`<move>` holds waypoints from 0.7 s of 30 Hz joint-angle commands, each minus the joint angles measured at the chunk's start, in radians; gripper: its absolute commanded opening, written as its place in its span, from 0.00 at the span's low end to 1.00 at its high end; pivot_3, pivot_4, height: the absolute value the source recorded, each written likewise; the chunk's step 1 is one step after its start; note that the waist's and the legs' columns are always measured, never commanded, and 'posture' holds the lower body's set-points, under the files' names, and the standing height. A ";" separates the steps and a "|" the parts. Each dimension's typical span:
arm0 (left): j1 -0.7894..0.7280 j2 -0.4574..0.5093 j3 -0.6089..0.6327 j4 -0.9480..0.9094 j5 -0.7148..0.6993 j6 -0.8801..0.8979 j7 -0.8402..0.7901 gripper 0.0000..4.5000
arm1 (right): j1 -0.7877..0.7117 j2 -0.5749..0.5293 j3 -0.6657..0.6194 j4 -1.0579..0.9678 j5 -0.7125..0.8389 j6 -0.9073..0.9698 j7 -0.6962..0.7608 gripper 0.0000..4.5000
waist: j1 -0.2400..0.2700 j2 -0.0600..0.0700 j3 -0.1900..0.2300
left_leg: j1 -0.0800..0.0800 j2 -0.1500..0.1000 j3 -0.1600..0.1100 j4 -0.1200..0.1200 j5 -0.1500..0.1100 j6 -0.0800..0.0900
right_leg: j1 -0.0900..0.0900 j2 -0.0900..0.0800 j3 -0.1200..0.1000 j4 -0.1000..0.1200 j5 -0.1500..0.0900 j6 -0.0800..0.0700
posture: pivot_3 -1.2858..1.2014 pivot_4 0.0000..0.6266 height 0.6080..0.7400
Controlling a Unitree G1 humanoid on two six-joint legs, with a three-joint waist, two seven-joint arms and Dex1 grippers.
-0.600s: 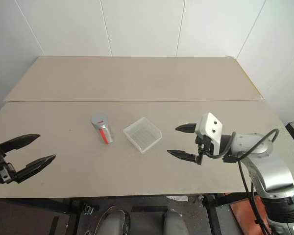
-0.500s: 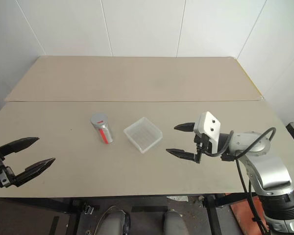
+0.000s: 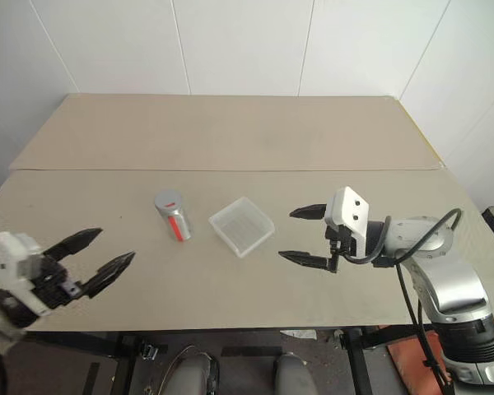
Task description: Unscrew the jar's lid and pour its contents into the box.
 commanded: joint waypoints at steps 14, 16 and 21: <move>-0.221 -0.319 -0.475 0.062 0.412 0.002 0.484 0.99 | -0.058 -0.047 -0.045 -0.002 0.008 -0.022 0.043 1.00 | 0.001 0.000 0.000 | 0.002 -0.001 -0.001 0.000 0.000 0.000 | 0.003 0.000 0.000 0.000 0.000 0.000 | 0.52 0.24 1.00; -0.236 -0.344 -0.506 0.085 0.469 -0.021 0.515 0.99 | -0.052 -0.052 -0.051 -0.006 0.009 -0.022 0.041 1.00 | 0.001 0.000 0.000 | 0.002 -0.002 -0.001 0.000 0.000 0.000 | 0.003 0.000 0.000 0.000 0.000 0.000 | 0.52 0.24 1.00; -0.270 -0.396 -0.569 0.160 0.592 -0.097 0.573 0.99 | -0.042 -0.063 -0.067 -0.017 0.013 -0.019 0.034 1.00 | 0.002 0.000 0.000 | 0.002 -0.002 -0.001 0.000 0.000 0.000 | 0.003 0.000 0.000 0.000 0.000 0.000 | 0.52 0.24 1.00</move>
